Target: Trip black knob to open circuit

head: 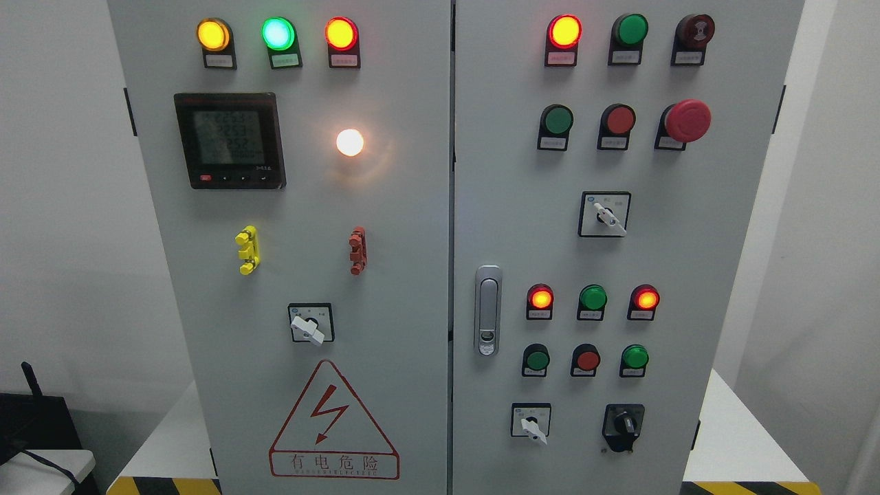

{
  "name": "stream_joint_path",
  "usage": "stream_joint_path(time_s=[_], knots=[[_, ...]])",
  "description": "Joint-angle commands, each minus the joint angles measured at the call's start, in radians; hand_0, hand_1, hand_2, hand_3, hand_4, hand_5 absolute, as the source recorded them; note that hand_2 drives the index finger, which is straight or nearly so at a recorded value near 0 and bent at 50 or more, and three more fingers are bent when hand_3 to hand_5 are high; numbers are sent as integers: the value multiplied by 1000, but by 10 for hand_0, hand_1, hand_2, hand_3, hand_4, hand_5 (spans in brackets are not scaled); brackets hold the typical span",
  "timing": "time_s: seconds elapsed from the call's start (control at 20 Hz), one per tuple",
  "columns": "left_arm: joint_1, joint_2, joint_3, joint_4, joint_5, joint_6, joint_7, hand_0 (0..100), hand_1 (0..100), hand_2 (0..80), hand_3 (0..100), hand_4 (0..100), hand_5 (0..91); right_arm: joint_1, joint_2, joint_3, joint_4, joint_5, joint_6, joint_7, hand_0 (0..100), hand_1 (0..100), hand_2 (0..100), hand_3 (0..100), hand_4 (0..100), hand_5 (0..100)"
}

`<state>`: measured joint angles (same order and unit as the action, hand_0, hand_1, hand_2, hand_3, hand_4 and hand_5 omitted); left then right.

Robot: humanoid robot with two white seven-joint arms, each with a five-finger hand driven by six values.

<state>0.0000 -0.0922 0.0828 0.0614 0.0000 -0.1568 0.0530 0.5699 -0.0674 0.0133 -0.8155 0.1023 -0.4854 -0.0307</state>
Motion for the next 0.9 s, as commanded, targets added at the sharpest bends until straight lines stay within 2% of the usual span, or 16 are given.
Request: stream_joint_path(time_s=[0.0,0.05,0.1,0.15,0.25,0.35,0.45,0.85], knots=[[-8,0,0,0,-32,0,1,120,389,0,0,0,0,109,-22,-41,-328,-3,-93,0,218,517,115,519,529,516],[-8,0,0,0,-34,0,1,120,389,0,0,0,0,126,-20,-42,-373,-3,-100,0,216,530,152,554,577,587],[-8,0,0,0,-34,0,1,120,389,0,0,0,0,137,-17,-44,-408,-3,-119,-1,214,533,161,564,587,606],[-8,0,0,0,-34,0,1,120,389,0,0,0,0,143,-17,-47,-433,-3,-143,-3,212,544,190,590,643,686],[-8,0,0,0,-34,0,1,120,389,0,0,0,0,145,-11,-67,-470,-3,-206,-3,198,558,227,627,702,751],[-8,0,0,0,-32,0,1,120,389,0,0,0,0,140,-8,-79,-505,-6,-240,-3,175,580,330,683,776,835],[-8,-1,0,0,-32,0,1,120,389,0,0,0,0,140,-6,-79,-569,-38,-246,-3,165,604,368,706,793,859],[-8,0,0,0,-32,0,1,120,389,0,0,0,0,137,-6,-81,-815,-76,-237,-11,150,675,392,754,843,904]])
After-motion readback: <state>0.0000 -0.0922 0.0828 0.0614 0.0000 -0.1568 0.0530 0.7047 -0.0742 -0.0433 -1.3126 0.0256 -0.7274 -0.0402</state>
